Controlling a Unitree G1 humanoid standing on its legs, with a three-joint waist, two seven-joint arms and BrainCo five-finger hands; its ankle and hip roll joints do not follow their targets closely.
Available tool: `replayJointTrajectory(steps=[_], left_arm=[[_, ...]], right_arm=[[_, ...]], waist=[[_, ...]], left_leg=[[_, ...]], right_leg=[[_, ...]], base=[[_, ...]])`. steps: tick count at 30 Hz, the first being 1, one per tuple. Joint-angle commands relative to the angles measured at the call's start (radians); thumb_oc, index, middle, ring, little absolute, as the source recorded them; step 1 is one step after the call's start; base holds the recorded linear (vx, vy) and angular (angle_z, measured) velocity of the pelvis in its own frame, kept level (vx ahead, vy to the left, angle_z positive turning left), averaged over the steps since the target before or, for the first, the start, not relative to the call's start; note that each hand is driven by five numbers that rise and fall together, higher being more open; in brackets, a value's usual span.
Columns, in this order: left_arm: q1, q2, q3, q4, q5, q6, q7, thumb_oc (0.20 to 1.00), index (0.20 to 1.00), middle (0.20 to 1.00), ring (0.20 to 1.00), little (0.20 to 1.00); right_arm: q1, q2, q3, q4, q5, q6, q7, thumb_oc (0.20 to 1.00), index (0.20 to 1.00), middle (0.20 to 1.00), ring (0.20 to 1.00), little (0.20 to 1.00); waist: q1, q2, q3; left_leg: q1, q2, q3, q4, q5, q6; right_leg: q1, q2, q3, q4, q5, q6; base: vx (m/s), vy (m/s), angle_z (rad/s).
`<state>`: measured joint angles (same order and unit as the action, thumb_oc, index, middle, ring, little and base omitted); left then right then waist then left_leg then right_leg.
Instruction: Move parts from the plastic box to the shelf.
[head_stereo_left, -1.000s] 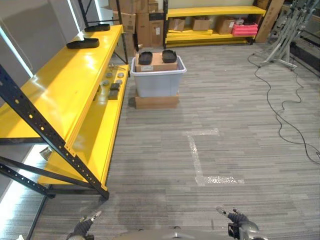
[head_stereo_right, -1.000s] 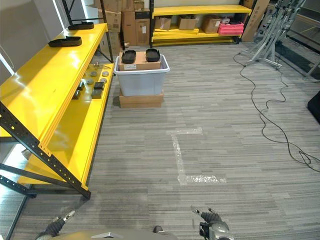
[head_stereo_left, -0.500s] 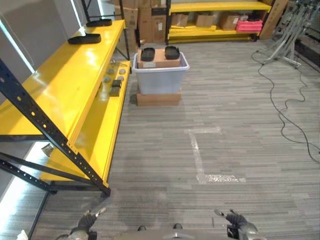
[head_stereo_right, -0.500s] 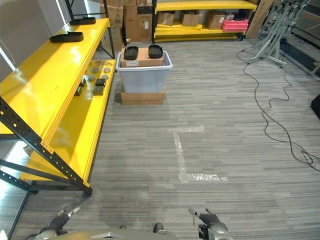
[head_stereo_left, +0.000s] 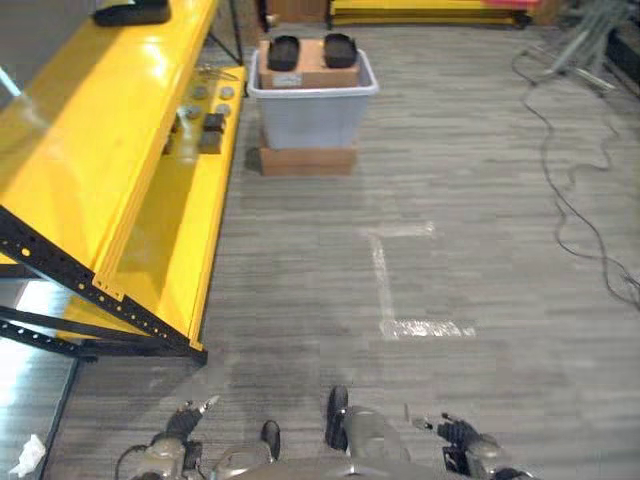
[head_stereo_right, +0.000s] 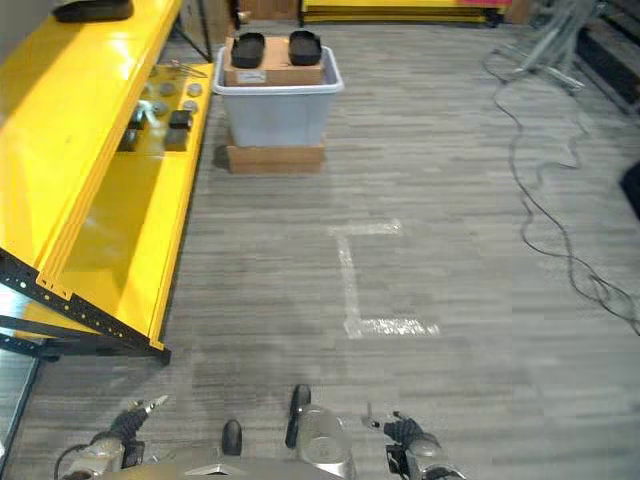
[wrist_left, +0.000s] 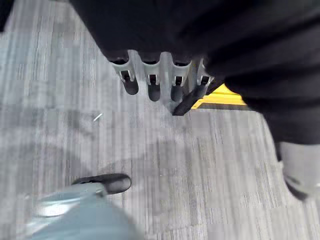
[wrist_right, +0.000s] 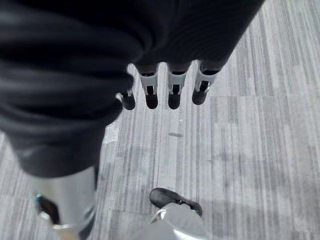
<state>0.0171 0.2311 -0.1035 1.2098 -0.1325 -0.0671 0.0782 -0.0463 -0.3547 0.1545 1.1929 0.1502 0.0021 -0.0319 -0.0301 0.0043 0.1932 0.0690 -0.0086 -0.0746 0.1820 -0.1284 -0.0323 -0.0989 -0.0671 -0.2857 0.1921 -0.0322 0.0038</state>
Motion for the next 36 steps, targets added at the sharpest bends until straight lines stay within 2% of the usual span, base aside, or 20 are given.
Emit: replayJointTrajectory(steps=[1, 4, 7, 10, 13, 15, 16, 18, 19, 20, 22, 25, 26, 27, 28, 30, 31, 33, 35, 36], left_arm=[[-0.051, 0.042, 0.004, -0.011, 0.000, -0.005, 0.004, 1.000, 1.000, 1.000, 1.000, 1.000], [-0.045, 0.043, 0.002, -0.007, -0.006, 0.000, 0.005, 1.000, 1.000, 1.000, 1.000, 1.000], [-0.031, 0.040, 0.002, 0.008, 0.002, -0.001, 0.004, 1.000, 1.000, 1.000, 1.000, 1.000], [-0.012, 0.035, 0.004, 0.023, 0.002, -0.001, 0.010, 1.000, 1.000, 1.000, 1.000, 1.000], [-0.007, 0.034, -0.001, 0.042, 0.012, -0.001, 0.011, 1.000, 1.000, 1.000, 1.000, 1.000], [0.013, 0.028, -0.004, 0.049, 0.021, 0.004, -0.001, 1.000, 1.000, 1.000, 1.000, 1.000], [0.016, 0.031, -0.007, 0.048, 0.029, 0.008, -0.006, 1.000, 1.000, 1.000, 1.000, 1.000], [0.014, 0.048, -0.004, 0.040, 0.028, 0.014, -0.009, 1.000, 1.000, 1.000, 1.000, 1.000], [0.014, 0.048, -0.004, 0.040, 0.028, 0.014, -0.009, 1.000, 1.000, 1.000, 1.000, 1.000], [0.014, 0.064, -0.004, 0.028, 0.022, 0.016, -0.005, 1.000, 1.000, 1.000, 1.000, 1.000], [0.012, 0.075, 0.001, 0.024, 0.021, 0.018, 0.000, 1.000, 1.000, 1.000, 1.000, 1.000], [0.007, 0.087, 0.006, 0.010, 0.021, 0.016, 0.006, 1.000, 1.000, 1.000, 1.000, 1.000], [-0.008, 0.102, 0.016, -0.003, 0.025, 0.013, 0.018, 1.000, 1.000, 1.000, 1.000, 1.000], [-0.008, 0.102, 0.017, -0.003, 0.025, 0.013, 0.018, 1.000, 1.000, 1.000, 1.000, 1.000], [-0.014, 0.101, 0.018, -0.007, 0.029, 0.011, 0.020, 1.000, 1.000, 1.000, 1.000, 1.000], [-0.017, 0.099, 0.019, -0.010, 0.036, 0.012, 0.021, 1.000, 1.000, 1.000, 1.000, 1.000], [-0.023, 0.086, 0.014, -0.012, 0.043, 0.008, 0.019, 1.000, 1.000, 1.000, 1.000, 1.000], [-0.023, 0.078, 0.014, -0.011, 0.039, 0.007, 0.020, 1.000, 1.000, 1.000, 1.000, 1.000], [-0.022, 0.057, 0.015, -0.015, 0.027, 0.008, 0.012, 1.000, 1.000, 1.000, 1.000, 1.000], [-0.020, 0.046, 0.009, -0.018, 0.020, 0.009, 0.008, 1.000, 1.000, 1.000, 1.000, 1.000]], right_arm=[[-0.048, -0.043, -0.001, -0.011, -0.019, -0.011, -0.019, 1.000, 1.000, 1.000, 1.000, 1.000], [-0.047, -0.043, 0.004, 0.000, -0.026, -0.004, -0.019, 1.000, 1.000, 1.000, 1.000, 1.000], [-0.051, -0.050, 0.014, -0.001, -0.034, -0.006, -0.023, 1.000, 1.000, 1.000, 1.000, 1.000], [-0.062, -0.048, 0.024, -0.004, -0.042, -0.017, -0.026, 1.000, 1.000, 1.000, 1.000, 1.000], [-0.067, -0.042, 0.031, 0.004, -0.050, -0.019, -0.025, 1.000, 1.000, 1.000, 1.000, 1.000], [-0.057, -0.028, 0.013, 0.012, -0.043, -0.015, -0.014, 1.000, 1.000, 1.000, 1.000, 1.000], [-0.055, -0.022, 0.003, 0.014, -0.042, -0.013, -0.011, 1.000, 1.000, 1.000, 1.000, 1.000], [-0.067, -0.011, 0.004, 0.011, -0.046, -0.006, -0.009, 1.000, 1.000, 1.000, 1.000, 1.000], [-0.067, -0.011, 0.004, 0.011, -0.046, -0.006, -0.009, 1.000, 1.000, 1.000, 1.000, 1.000], [-0.078, -0.003, 0.005, -0.002, -0.039, -0.005, -0.012, 1.000, 1.000, 1.000, 1.000, 1.000], [-0.084, 0.011, 0.009, -0.012, -0.031, -0.005, -0.009, 1.000, 1.000, 1.000, 1.000, 1.000], [-0.084, 0.016, 0.026, -0.015, -0.041, -0.004, -0.004, 1.000, 1.000, 1.000, 1.000, 1.000], [-0.079, 0.015, 0.037, -0.018, -0.043, -0.004, -0.005, 1.000, 1.000, 1.000, 1.000, 1.000], [-0.079, 0.015, 0.037, -0.018, -0.043, -0.004, -0.005, 1.000, 1.000, 1.000, 1.000, 1.000], [-0.075, 0.014, 0.034, -0.013, -0.041, -0.004, -0.008, 1.000, 1.000, 1.000, 1.000, 1.000], [-0.069, 0.013, 0.031, -0.007, -0.042, -0.002, -0.009, 1.000, 1.000, 1.000, 1.000, 1.000], [-0.042, 0.014, 0.023, 0.027, -0.050, 0.003, -0.009, 1.000, 1.000, 1.000, 1.000, 1.000], [-0.034, 0.010, 0.022, 0.035, -0.052, 0.004, -0.011, 1.000, 1.000, 1.000, 1.000, 1.000], [-0.019, 0.006, 0.006, 0.060, -0.052, 0.009, -0.014, 1.000, 1.000, 1.000, 1.000, 1.000], [-0.013, 0.002, -0.009, 0.072, -0.045, 0.013, -0.024, 1.000, 1.000, 1.000, 1.000, 1.000]], waist=[[0.033, -0.026, 0.024], [0.060, -0.064, 0.036], [0.096, -0.064, 0.041], [0.141, -0.042, 0.028], [0.148, -0.032, 0.019], [0.155, -0.021, -0.020], [0.155, -0.015, -0.025], [0.142, 0.005, -0.009], [0.144, 0.004, -0.009], [0.134, 0.025, 0.009], [0.126, 0.048, 0.013], [0.113, 0.056, 0.022], [0.085, 0.039, 0.035], [0.084, 0.039, 0.034], [0.069, 0.030, 0.033], [0.060, 0.025, 0.030], [0.046, 0.011, 0.017], [0.045, 0.018, 0.014], [0.044, 0.019, 0.002], [0.052, 0.005, 0.017]], left_leg=[[-0.051, -0.055, 0.028, 0.408, 0.142, -0.085], [-0.191, -0.017, 0.112, 0.476, 0.104, -0.048], [-0.252, -0.003, 0.130, 0.249, 0.060, -0.015], [-0.272, 0.009, 0.025, -0.076, 0.157, -0.027], [-0.259, 0.016, -0.012, -0.156, 0.198, -0.030], [-0.224, -0.018, -0.029, -0.136, 0.182, -0.006], [-0.198, -0.036, -0.025, -0.132, 0.165, 0.012], [-0.150, -0.052, -0.024, -0.133, 0.141, 0.053], [-0.150, -0.053, -0.021, -0.134, 0.141, 0.054], [-0.113, -0.059, -0.014, -0.148, 0.130, 0.085], [-0.064, -0.046, -0.010, -0.175, 0.113, 0.094], [-0.017, -0.040, -0.013, -0.193, 0.092, 0.089], [0.056, -0.042, -0.026, -0.214, 0.050, 0.076], [0.054, -0.042, -0.027, -0.214, 0.051, 0.076], [0.085, -0.048, -0.042, -0.219, 0.027, 0.072], [0.105, -0.052, -0.051, -0.215, 0.007, 0.069], [0.138, -0.064, -0.082, -0.147, -0.054, 0.060], [0.142, -0.061, -0.087, -0.099, -0.061, 0.055], [0.109, -0.075, -0.095, 0.081, -0.009, 0.017], [0.007, -0.086, -0.086, 0.334, 0.118, -0.043]], right_leg=[[0.074, -0.010, 0.002, -0.131, -0.001, 0.033], [0.156, -0.023, 0.000, -0.186, -0.023, 0.021], [0.216, -0.015, 0.013, -0.222, -0.052, 0.039], [0.271, 0.010, 0.036, -0.247, -0.079, 0.059], [0.309, 0.014, 0.049, -0.251, -0.096, 0.069], [0.307, -0.021, 0.062, -0.185, -0.109, 0.089], [0.291, -0.048, 0.070, -0.091, -0.110, 0.097], [0.199, -0.090, 0.098, 0.119, -0.035, 0.103], [0.196, -0.091, 0.101, 0.124, -0.037, 0.104], [0.107, -0.122, 0.108, 0.292, 0.051, 0.108], [0.042, -0.135, 0.070, 0.331, 0.043, 0.096], [0.000, -0.119, 0.025, 0.255, 0.007, 0.088], [-0.055, -0.063, -0.016, 0.041, 0.026, 0.101], [-0.053, -0.062, -0.018, 0.035, 0.030, 0.101], [-0.064, -0.034, -0.008, -0.050, 0.049, 0.111], [-0.072, -0.018, 0.008, -0.097, 0.061, 0.119], [-0.060, -0.005, 0.028, -0.120, 0.060, 0.100], [-0.048, 0.004, 0.037, -0.100, 0.047, 0.085], [0.003, 0.017, 0.052, -0.103, 0.025, 0.063], [0.069, 0.016, 0.059, -0.133, 0.018, 0.047]], base=[[0.43, -0.328, 0.22], [0.38, -0.175, -0.19], [0.40, -0.002, 0.01], [0.42, 0.094, -0.37], [0.29, 0.084, -0.59], [0.52, 0.250, -0.73], [0.38, 0.306, -0.49], [0.26, 0.254, -0.04], [0.23, 0.225, 0.12], [0.27, 0.198, 0.04], [0.36, 0.169, -0.08], [0.37, -0.019, -0.05], [0.40, -0.100, -0.07], [0.59, -0.149, -0.06], [0.35, -0.091, -0.07], [0.49, -0.141, 0.40], [0.47, -0.156, 0.66], [0.50, -0.167, 0.56], [0.54, -0.233, 0.52], [0.39, -0.201, 0.47]])
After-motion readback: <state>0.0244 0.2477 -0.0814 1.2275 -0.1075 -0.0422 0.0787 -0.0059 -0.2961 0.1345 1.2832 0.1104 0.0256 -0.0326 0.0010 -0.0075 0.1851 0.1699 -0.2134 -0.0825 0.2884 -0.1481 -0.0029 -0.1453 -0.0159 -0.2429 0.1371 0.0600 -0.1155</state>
